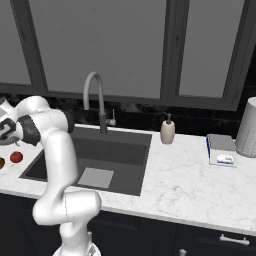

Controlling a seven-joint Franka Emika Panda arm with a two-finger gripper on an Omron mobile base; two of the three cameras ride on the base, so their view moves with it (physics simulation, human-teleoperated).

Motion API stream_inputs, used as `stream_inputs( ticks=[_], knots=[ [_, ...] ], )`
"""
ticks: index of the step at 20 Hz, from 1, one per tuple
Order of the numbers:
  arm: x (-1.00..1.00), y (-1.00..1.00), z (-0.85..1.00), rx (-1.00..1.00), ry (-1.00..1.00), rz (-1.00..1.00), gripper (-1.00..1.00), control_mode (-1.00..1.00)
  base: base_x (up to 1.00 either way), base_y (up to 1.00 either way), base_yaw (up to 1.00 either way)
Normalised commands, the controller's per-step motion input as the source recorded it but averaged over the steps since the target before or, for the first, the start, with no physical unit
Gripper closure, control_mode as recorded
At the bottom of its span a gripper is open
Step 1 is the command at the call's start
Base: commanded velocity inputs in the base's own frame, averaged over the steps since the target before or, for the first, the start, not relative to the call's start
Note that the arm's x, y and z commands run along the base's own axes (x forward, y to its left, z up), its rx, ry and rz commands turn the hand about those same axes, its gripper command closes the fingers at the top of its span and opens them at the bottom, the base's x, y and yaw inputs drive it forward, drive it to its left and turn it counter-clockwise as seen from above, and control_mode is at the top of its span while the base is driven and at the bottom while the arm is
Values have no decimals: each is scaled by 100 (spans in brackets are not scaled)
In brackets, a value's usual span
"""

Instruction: Put the colander in the sink, put the apple, pear, kiwi in the colander, and turn on the sink faucet and pour water over the colander.

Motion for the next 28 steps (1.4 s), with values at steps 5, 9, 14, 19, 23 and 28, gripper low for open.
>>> stream_inputs(
  ticks=[5,9,14,19,23,28],
  knots=[
    [25,-5,-44,0,0,-5,-100,-100,0,0,0],
    [18,0,-35,0,0,-3,100,-100,0,0,0],
    [6,-2,-31,0,0,-3,100,-100,0,0,0],
    [1,-39,-9,15,-2,-14,100,-100,0,0,0],
    [-12,-96,39,47,-12,-11,100,-100,0,0,0],
    [-30,-96,85,45,-9,-9,100,-100,0,0,0]
  ],
)
